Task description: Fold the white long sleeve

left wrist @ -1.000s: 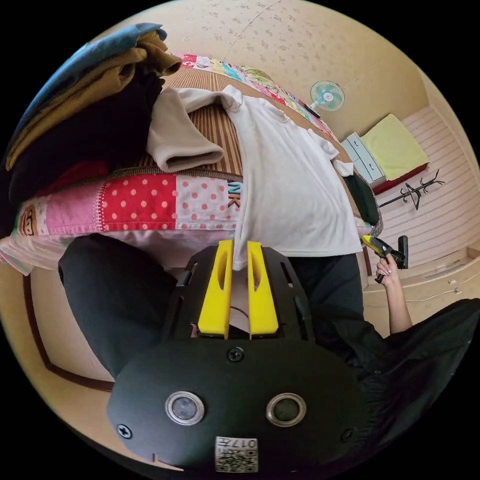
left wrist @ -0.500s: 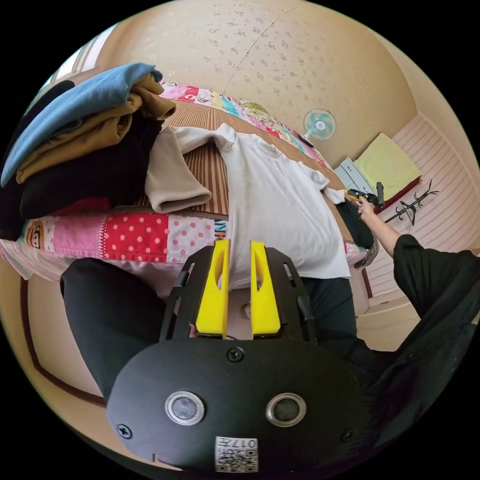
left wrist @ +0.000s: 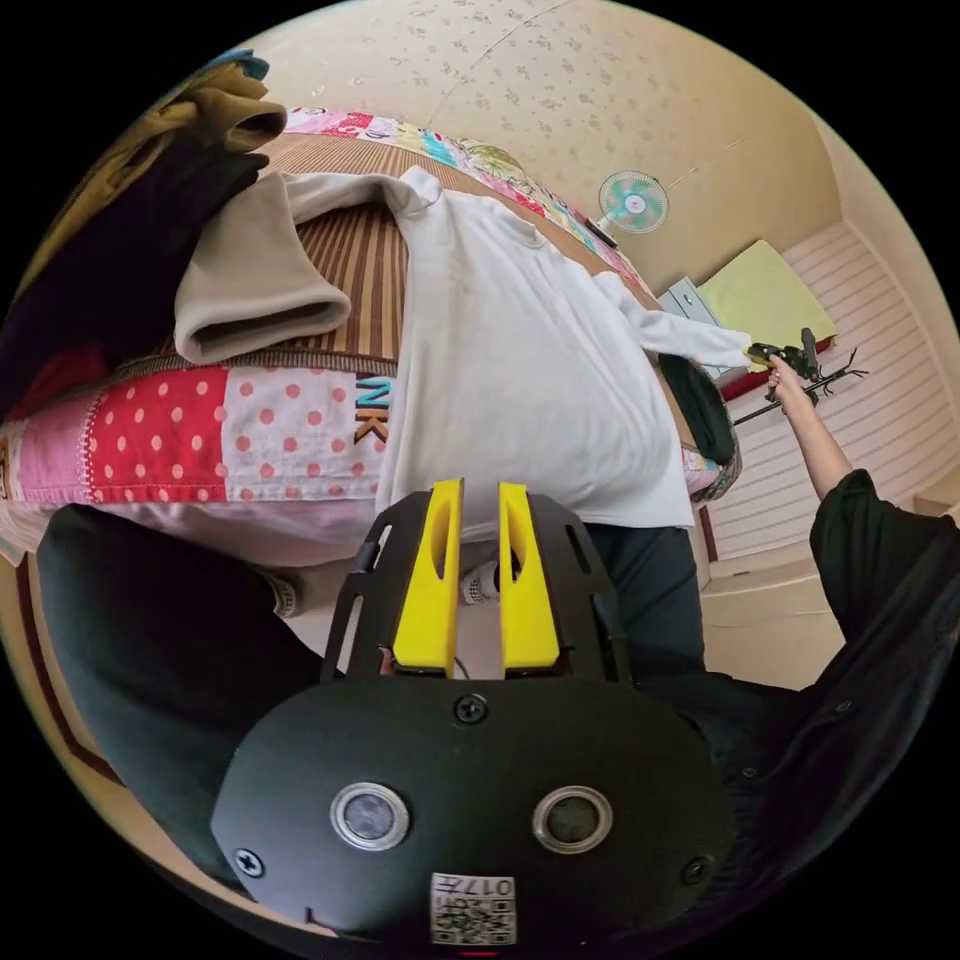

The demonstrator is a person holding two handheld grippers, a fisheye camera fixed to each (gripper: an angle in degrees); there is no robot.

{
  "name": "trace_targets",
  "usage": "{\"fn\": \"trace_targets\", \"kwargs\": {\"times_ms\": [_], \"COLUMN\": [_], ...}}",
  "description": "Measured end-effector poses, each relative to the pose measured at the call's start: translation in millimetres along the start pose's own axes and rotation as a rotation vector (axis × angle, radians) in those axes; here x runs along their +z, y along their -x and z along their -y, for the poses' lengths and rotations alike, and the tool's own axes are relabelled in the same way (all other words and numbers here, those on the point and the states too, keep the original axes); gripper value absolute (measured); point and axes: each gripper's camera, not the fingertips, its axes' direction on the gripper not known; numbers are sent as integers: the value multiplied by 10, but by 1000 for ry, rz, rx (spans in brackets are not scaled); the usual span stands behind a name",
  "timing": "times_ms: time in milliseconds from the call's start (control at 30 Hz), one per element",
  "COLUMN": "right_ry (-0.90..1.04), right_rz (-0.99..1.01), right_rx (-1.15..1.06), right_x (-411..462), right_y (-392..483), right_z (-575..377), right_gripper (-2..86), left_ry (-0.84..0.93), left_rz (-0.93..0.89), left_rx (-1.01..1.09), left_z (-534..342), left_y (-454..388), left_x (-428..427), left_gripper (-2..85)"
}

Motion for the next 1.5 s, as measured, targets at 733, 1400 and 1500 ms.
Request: {"fn": "trace_targets", "kwargs": {"times_ms": [733, 1400, 1500], "right_ry": [-76, 222, 171], "right_rz": [816, 1048, 1147], "right_rx": [807, -436, -440], "right_x": [1511, 1276, 1093], "right_y": [-1661, 4221, 4005], "right_z": [-1468, -2278, -2311], "right_gripper": [44, 56, 76], "left_ry": [-110, 59, 82], "left_rz": [22, 319, 423], "left_rx": [-43, 291, 345], "left_z": [-228, 675, 659], "left_y": [224, 613, 603], "left_x": [-563, -597, -503], "left_gripper": [82, 139, 114]}}
